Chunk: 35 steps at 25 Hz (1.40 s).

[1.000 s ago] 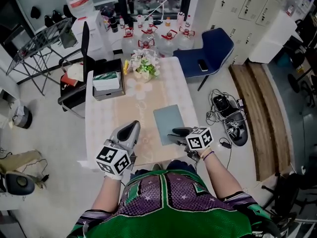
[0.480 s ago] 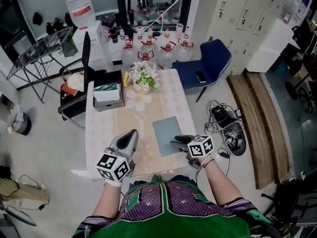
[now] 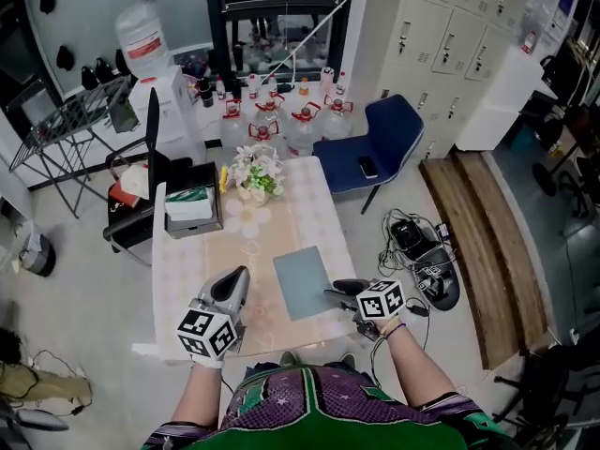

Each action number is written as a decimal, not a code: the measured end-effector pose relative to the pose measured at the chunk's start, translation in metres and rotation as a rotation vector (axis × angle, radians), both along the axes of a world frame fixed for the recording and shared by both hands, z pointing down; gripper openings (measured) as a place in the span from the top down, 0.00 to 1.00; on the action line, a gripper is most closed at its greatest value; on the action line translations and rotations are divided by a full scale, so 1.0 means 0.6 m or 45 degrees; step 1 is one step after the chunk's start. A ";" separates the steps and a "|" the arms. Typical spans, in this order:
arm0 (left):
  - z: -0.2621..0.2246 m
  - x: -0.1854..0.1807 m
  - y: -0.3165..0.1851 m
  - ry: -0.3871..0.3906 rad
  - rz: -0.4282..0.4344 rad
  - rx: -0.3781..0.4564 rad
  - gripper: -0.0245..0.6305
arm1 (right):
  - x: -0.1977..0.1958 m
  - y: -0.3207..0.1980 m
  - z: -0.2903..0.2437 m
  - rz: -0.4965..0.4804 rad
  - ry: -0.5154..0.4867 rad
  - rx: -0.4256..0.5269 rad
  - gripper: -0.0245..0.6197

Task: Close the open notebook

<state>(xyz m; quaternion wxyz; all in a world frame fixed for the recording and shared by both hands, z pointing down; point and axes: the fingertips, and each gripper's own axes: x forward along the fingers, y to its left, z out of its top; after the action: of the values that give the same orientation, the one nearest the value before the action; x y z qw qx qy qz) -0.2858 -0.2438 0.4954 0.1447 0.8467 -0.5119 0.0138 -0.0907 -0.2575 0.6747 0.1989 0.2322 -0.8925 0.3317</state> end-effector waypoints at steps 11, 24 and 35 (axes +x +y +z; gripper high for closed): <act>-0.062 0.017 -0.031 -0.023 -0.086 0.067 0.94 | 0.121 -0.039 -0.071 0.119 0.020 0.164 0.69; -0.095 0.123 -0.021 -0.020 -0.044 0.097 0.94 | 0.133 -0.034 -0.256 0.045 -0.043 0.499 0.70; -0.146 0.157 0.017 -0.031 -0.033 0.151 0.94 | 0.173 -0.035 -0.396 0.303 -0.116 0.719 0.70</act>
<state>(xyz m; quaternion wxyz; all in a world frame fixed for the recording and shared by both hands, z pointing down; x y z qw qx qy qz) -0.1914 -0.2337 0.4076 0.0881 0.8468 -0.5245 -0.0084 0.0132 -0.2785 0.4372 0.0461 0.3661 -0.9238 0.1018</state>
